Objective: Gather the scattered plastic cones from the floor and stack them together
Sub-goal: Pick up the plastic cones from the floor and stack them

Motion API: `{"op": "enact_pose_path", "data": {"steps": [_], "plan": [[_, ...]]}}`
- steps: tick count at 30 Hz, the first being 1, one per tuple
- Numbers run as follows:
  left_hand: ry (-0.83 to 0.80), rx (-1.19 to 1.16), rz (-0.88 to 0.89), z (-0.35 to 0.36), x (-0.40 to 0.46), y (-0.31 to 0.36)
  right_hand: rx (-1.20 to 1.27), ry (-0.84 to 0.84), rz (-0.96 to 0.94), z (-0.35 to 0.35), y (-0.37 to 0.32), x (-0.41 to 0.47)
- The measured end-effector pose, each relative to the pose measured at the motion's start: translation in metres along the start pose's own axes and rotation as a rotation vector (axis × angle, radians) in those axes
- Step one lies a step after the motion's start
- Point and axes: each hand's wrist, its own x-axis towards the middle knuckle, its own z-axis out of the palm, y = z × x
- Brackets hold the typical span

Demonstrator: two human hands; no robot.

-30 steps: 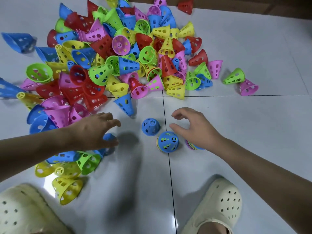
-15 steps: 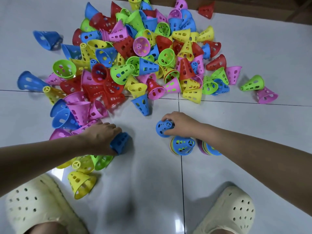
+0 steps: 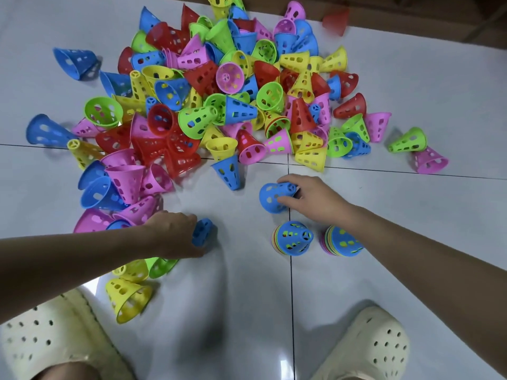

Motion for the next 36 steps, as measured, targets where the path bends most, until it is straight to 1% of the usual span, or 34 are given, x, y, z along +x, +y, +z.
{"op": "enact_pose_path", "data": {"steps": [2, 4, 6, 10, 13, 17, 21, 24, 28, 31, 36], "plan": [[0.003, -0.083, 0.028, -0.004, -0.001, 0.003, 0.083, 0.092, 0.020, -0.014, -0.003, -0.017], [0.029, -0.257, 0.080, -0.012, -0.003, 0.009, 0.169, 0.162, 0.051, -0.029, -0.004, -0.038], [0.121, -0.432, 0.136, -0.023, -0.004, 0.019, 0.200, 0.213, 0.080, -0.041, -0.004, -0.059], [0.379, -0.676, 0.316, -0.048, -0.007, 0.051, 0.202, 0.289, 0.107, -0.059, 0.000, -0.094], [0.457, -0.795, 0.421, -0.068, -0.017, 0.079, 0.140, 0.306, 0.098, -0.068, 0.004, -0.114], [0.499, -0.729, 0.559, -0.076, -0.028, 0.105, 0.049, 0.292, 0.083, -0.078, 0.015, -0.134], [0.487, -0.711, 0.637, -0.073, -0.029, 0.119, -0.046, 0.291, 0.101, -0.083, 0.025, -0.150], [0.453, -0.678, 0.649, -0.069, -0.022, 0.126, -0.108, 0.269, 0.146, -0.082, 0.037, -0.158], [0.459, -0.612, 0.644, -0.057, -0.009, 0.126, -0.184, 0.182, 0.193, -0.069, 0.054, -0.160], [0.457, -0.588, 0.613, -0.050, -0.004, 0.125, -0.196, 0.123, 0.227, -0.056, 0.062, -0.157], [0.453, -0.544, 0.613, -0.049, 0.000, 0.127, -0.209, 0.054, 0.269, -0.046, 0.071, -0.155]]}}
